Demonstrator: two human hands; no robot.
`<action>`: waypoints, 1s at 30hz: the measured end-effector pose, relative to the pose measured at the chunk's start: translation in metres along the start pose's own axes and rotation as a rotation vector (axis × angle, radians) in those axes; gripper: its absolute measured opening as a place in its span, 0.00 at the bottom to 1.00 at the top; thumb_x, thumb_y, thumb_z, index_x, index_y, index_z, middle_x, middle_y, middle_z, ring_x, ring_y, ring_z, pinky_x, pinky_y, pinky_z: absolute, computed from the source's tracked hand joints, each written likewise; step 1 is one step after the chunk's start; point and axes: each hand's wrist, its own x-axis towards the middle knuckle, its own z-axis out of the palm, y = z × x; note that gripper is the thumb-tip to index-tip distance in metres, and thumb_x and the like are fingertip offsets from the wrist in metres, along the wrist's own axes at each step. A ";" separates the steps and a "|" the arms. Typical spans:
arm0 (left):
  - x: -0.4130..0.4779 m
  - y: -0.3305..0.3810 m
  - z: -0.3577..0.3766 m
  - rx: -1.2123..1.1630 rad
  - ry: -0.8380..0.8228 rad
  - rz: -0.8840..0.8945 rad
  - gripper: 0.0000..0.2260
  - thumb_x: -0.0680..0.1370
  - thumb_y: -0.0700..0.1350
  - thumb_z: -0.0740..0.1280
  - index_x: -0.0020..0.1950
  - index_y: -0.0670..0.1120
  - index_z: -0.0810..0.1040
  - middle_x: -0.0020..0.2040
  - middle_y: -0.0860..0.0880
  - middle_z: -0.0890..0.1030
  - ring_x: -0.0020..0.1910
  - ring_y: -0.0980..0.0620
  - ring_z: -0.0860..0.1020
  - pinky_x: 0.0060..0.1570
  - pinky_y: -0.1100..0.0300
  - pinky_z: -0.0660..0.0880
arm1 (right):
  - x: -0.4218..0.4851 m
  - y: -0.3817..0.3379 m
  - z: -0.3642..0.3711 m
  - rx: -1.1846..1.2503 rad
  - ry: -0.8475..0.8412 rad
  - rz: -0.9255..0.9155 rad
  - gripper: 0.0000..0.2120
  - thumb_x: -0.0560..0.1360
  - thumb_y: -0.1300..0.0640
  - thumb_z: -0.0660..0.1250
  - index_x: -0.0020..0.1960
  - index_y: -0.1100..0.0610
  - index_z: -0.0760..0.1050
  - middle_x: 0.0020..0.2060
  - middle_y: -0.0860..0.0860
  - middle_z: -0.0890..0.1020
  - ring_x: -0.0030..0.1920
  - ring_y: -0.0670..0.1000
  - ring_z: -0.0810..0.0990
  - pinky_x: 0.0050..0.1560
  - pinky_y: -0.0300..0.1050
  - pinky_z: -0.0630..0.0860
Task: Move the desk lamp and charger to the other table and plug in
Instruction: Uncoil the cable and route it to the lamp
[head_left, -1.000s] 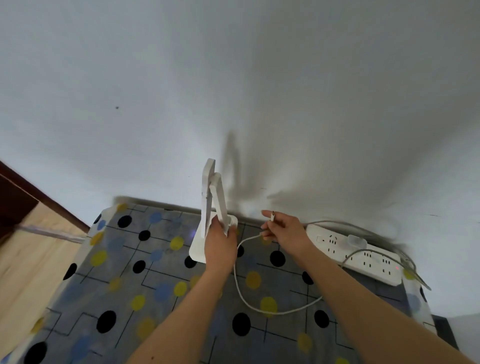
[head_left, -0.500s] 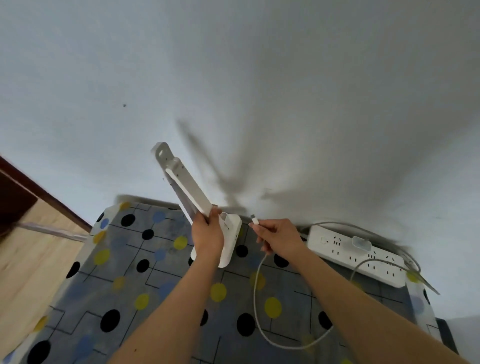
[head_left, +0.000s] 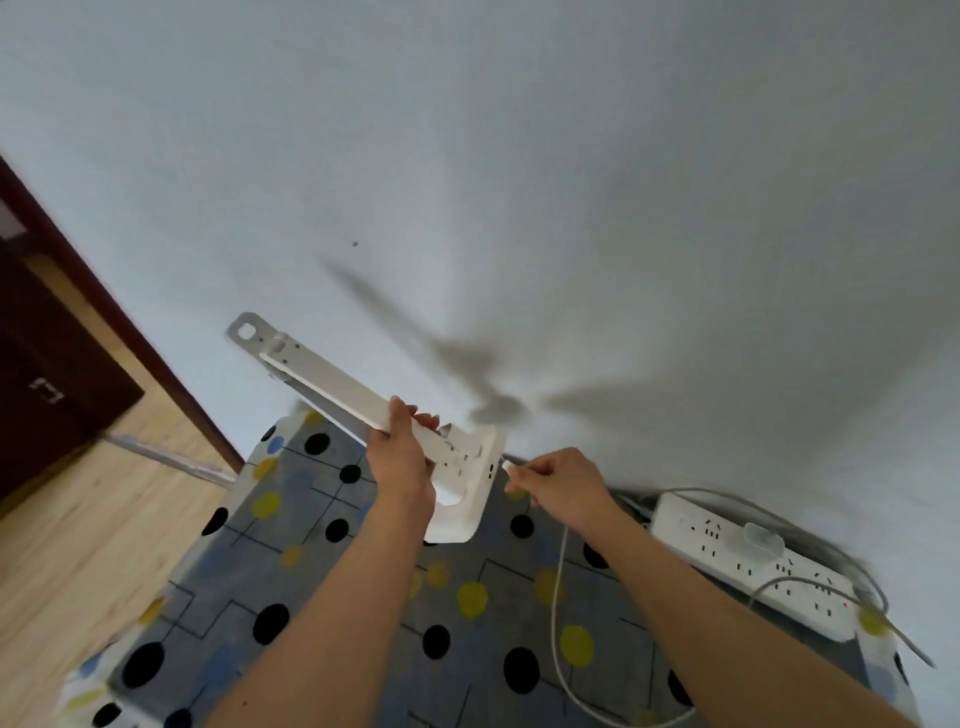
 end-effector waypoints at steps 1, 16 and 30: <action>0.000 0.002 -0.001 -0.011 0.002 0.002 0.11 0.80 0.50 0.63 0.43 0.44 0.74 0.33 0.47 0.79 0.34 0.50 0.79 0.40 0.54 0.79 | 0.000 -0.002 0.000 -0.015 0.000 -0.003 0.12 0.73 0.45 0.68 0.36 0.49 0.84 0.24 0.42 0.79 0.31 0.42 0.78 0.35 0.38 0.73; -0.013 0.018 0.012 -0.094 -0.040 -0.109 0.17 0.73 0.54 0.72 0.34 0.45 0.71 0.26 0.49 0.71 0.26 0.51 0.73 0.38 0.53 0.79 | 0.001 -0.015 -0.002 -0.142 -0.042 0.053 0.14 0.71 0.49 0.67 0.29 0.52 0.83 0.28 0.46 0.81 0.34 0.48 0.77 0.46 0.47 0.79; -0.019 0.008 0.037 -0.019 -0.027 -0.082 0.31 0.71 0.46 0.74 0.70 0.37 0.69 0.26 0.48 0.69 0.25 0.52 0.69 0.27 0.62 0.75 | 0.007 -0.012 0.001 -0.323 0.004 0.026 0.17 0.74 0.52 0.64 0.27 0.50 0.78 0.22 0.45 0.74 0.27 0.46 0.72 0.32 0.38 0.70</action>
